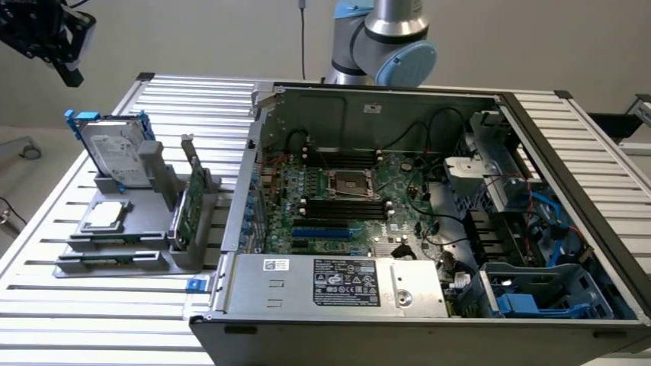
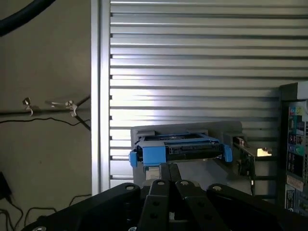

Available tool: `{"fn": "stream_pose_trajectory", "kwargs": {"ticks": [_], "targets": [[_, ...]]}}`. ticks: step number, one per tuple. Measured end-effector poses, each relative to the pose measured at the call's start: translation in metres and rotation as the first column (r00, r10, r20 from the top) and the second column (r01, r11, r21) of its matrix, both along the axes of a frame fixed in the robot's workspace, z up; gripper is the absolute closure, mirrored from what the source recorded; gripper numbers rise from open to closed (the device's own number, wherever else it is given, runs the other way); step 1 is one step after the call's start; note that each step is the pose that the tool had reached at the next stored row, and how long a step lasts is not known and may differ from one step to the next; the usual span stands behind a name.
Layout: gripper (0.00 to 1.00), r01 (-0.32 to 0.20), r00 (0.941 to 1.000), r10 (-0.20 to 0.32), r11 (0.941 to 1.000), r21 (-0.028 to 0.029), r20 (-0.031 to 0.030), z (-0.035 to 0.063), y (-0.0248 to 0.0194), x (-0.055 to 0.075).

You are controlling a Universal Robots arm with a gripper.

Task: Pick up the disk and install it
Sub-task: 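Pick up the disk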

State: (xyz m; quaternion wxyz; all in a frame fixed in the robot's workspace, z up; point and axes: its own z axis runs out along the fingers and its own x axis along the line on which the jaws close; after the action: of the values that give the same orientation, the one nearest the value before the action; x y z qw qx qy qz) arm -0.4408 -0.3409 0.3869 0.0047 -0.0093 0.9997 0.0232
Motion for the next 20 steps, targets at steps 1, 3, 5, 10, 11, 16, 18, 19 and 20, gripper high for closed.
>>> {"fn": "stream_pose_trajectory", "kwargs": {"ticks": [1,3,5,10,11,16,18,19,20], "targets": [[0.89,-0.018,0.9998,0.018,0.9998,-0.0007,-0.0001,0.0000,0.0000,0.0000],[0.89,-0.054,0.9985,0.054,0.9985,-0.0008,0.0000,-0.0001,0.0000,0.0000],[0.89,-0.090,0.9959,0.090,0.9959,-0.0008,0.0000,-0.0005,0.0000,0.0000],[0.89,-0.180,0.9838,0.180,0.9838,-0.0008,-0.0002,-0.0017,0.0000,0.0001],[0.89,-0.198,0.9802,0.198,0.9802,-0.0008,-0.0003,-0.0020,0.0000,0.0001],[0.89,-0.286,0.9583,0.286,0.9583,-0.0008,0.0000,-0.0037,0.0000,0.0000],[0.89,-0.321,0.9470,0.321,0.9470,-0.0008,-0.0001,-0.0049,0.0000,0.0000],[0.89,-0.338,0.9411,0.338,0.9411,-0.0008,0.0001,-0.0060,0.0000,0.0000],[0.89,-0.356,0.9347,0.356,0.9347,-0.0009,-0.0001,-0.0069,0.0000,0.0000]]}}
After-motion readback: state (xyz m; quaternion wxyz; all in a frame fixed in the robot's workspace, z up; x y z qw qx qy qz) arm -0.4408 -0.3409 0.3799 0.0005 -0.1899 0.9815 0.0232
